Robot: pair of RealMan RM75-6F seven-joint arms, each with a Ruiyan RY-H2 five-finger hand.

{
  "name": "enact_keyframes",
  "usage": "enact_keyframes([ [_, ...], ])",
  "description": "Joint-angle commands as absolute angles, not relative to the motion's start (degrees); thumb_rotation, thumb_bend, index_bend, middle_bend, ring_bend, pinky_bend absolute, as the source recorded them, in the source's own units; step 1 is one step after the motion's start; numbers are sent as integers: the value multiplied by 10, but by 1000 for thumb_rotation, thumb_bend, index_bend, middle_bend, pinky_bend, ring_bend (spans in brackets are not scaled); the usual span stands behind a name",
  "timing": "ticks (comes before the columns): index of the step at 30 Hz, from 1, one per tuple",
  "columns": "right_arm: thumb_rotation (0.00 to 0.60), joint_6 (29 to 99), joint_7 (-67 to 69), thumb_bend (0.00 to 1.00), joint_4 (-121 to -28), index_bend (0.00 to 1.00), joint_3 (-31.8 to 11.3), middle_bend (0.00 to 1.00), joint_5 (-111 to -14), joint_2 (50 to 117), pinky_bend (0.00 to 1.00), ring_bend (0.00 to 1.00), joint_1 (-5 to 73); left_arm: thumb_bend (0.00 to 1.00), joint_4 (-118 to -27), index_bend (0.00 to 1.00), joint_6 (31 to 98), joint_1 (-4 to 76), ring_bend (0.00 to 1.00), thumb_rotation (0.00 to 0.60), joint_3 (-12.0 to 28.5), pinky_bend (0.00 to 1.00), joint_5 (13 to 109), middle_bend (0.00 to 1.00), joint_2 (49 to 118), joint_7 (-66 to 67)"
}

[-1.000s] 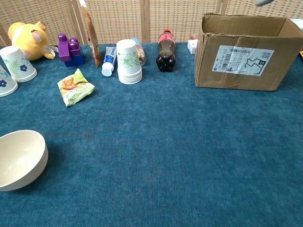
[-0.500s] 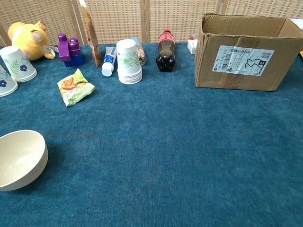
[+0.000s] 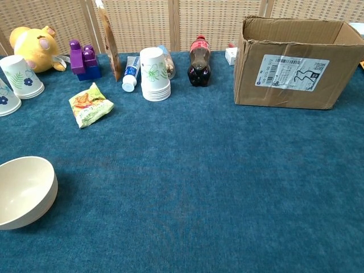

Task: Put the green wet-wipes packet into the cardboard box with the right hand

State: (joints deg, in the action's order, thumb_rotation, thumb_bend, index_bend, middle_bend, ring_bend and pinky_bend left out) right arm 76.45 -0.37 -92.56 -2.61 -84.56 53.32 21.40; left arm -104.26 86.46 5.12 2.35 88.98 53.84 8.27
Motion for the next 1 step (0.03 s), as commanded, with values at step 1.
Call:
enact_keyframes([
  [1,421,748,-11,46,-921,0,-24,0,-827,535,57,0,206,377,-1044,114,857,56,0,600,25,0,887,0,543,91],
])
